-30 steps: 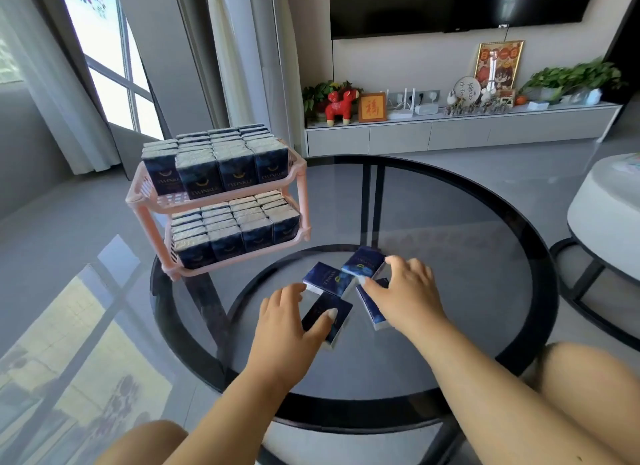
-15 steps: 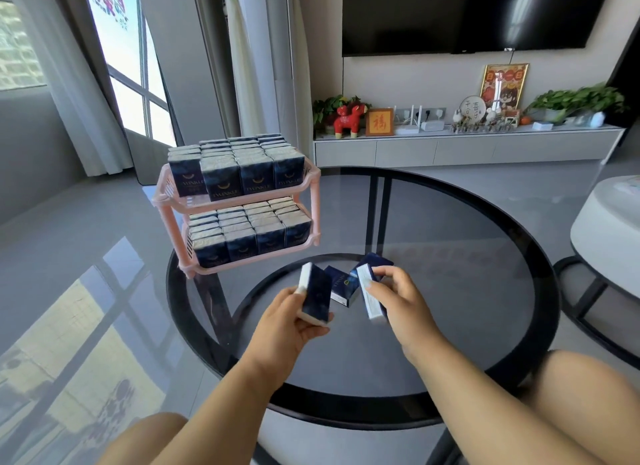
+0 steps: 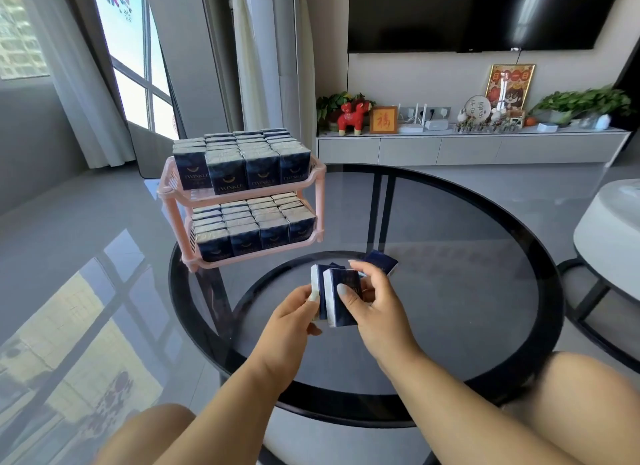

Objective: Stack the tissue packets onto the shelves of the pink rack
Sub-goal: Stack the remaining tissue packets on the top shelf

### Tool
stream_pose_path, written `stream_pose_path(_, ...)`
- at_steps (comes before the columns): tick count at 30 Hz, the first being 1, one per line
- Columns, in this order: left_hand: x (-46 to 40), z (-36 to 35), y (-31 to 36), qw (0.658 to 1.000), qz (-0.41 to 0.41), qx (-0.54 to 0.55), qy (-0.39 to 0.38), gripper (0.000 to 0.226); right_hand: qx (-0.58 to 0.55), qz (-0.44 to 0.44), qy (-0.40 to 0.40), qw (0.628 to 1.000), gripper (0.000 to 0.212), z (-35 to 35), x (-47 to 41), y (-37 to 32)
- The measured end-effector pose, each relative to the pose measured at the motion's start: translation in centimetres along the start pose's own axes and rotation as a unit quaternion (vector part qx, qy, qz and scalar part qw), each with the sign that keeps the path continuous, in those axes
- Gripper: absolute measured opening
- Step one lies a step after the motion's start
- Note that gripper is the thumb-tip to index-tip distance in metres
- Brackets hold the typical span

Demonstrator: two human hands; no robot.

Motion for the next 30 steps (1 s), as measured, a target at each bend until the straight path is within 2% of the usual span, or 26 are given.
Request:
stream_pose_path(3,0.0,0.4,0.5,0.998,-0.03,-0.046,-0.036,0.04,-0.011,-0.001,-0.014,1.0,0.04,-0.2,0.0,0.0)
stream_pose_path(6,0.0,0.2,0.5,0.994,-0.026,-0.023,-0.1,0.047,-0.039,-0.007,-0.025,0.999,0.029,-0.6,0.1,-0.1)
stream_pose_path(10,0.0,0.8,0.1,0.994,0.006,0.019,-0.106,0.05,-0.09,-0.06,0.007,0.994,0.022,-0.3,0.3,1.2)
stream_pose_path(12,-0.1,1.4,0.1,0.996,0.025,0.034,-0.083,0.039,-0.093,-0.075,0.035,0.992,0.02,0.4,0.1,1.8)
stream_pose_path(14,-0.2,2.4,0.5,0.999,0.011,-0.017,-0.025,0.027,-0.076,-0.075,0.051,0.993,0.022,1.1,-0.2,2.1)
stream_pose_path(17,-0.3,4.2,1.3,0.991,-0.035,-0.096,0.081,0.018,-0.056,-0.065,0.043,0.995,0.027,1.7,-0.6,2.1)
stream_pose_path(19,-0.3,5.0,1.6,0.987,-0.045,-0.105,0.116,0.017,-0.06,-0.058,0.027,0.996,0.026,1.7,-0.6,1.9)
stream_pose_path(24,-0.4,4.6,1.7,0.991,-0.045,-0.089,0.085,0.012,0.005,-0.016,-0.036,0.999,0.022,0.4,-0.5,1.0)
stream_pose_path(28,0.0,3.4,1.7,0.996,-0.045,-0.071,0.032,0.032,0.062,0.013,-0.072,0.995,0.024,-0.6,-0.2,0.6)
stream_pose_path(30,0.0,3.3,1.6,0.995,-0.043,-0.081,0.032,0.047,0.06,0.007,-0.075,0.995,0.026,-0.9,-0.1,0.7)
Point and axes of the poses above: each hand's wrist, its own x-axis away from the middle knuckle, its own z-axis out of the back of the hand, y = z × x, the point moved 7 cm from there along -x, towards the middle knuckle, and after that the axes turned 12 degrees about z, right-handed, at the moved point
